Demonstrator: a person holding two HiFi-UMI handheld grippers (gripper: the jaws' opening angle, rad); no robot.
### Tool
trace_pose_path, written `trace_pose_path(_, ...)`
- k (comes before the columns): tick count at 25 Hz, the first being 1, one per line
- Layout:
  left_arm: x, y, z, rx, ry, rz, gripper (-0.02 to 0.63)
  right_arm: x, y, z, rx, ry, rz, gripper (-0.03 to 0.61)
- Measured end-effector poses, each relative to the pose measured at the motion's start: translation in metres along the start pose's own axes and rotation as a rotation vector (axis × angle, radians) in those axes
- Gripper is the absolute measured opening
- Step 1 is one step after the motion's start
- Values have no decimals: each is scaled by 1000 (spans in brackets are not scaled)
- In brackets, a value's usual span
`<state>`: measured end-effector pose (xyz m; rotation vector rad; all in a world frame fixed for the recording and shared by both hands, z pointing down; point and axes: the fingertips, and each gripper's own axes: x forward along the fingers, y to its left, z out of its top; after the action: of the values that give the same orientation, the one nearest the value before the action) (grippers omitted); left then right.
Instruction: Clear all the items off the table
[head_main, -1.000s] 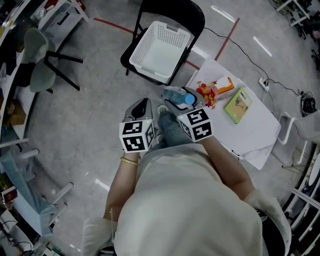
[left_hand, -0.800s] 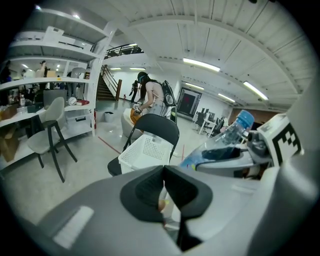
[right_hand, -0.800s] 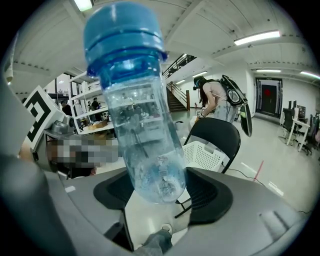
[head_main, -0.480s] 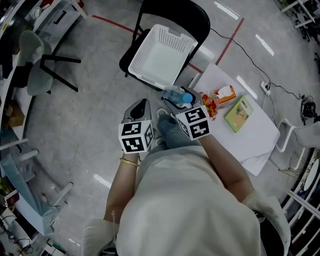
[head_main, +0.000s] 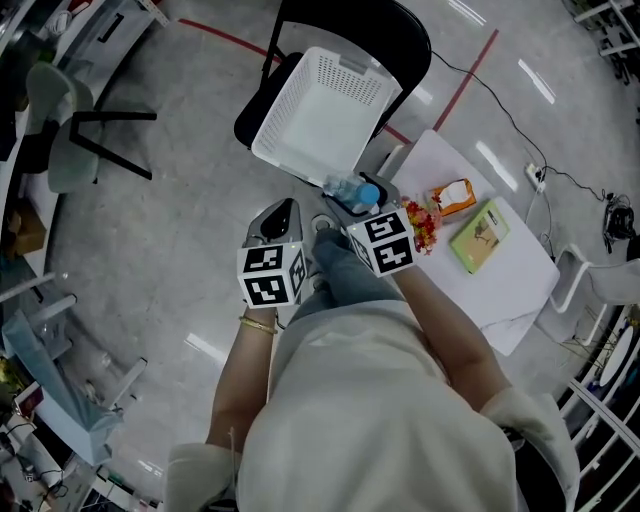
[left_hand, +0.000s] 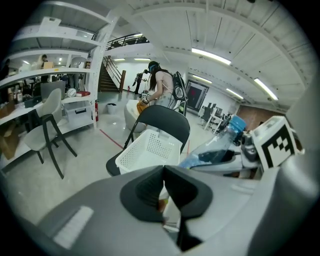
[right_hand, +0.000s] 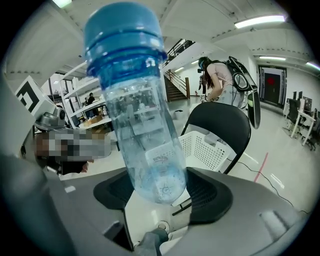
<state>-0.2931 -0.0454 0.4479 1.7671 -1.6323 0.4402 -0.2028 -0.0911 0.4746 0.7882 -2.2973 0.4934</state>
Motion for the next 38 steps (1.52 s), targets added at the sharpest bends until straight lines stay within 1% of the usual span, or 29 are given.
trace_pose_path(7,30,6,4,-10,36,2,9,29,-18,-3,17,41,15,319)
trace_pose_path(20,72,13,10,-12,82,-4,9,75,-34,-8,32,111,45,319)
trace_pose_path(27,82,18,12,-20,93,-8,9,89,-37,-9,27,137,48,321)
trace_pose_path(30,86,19,13,-20,95,-9,9,94,-39,-10,46,147,53,324)
trace_pose_path(33,88,18,14,-21,95,-12,9,96,-41,-11,62,150,62,347)
trace_pose_path(38,89,19,14,-23,100,-16,10,98,-46,-9,71,150,44,345)
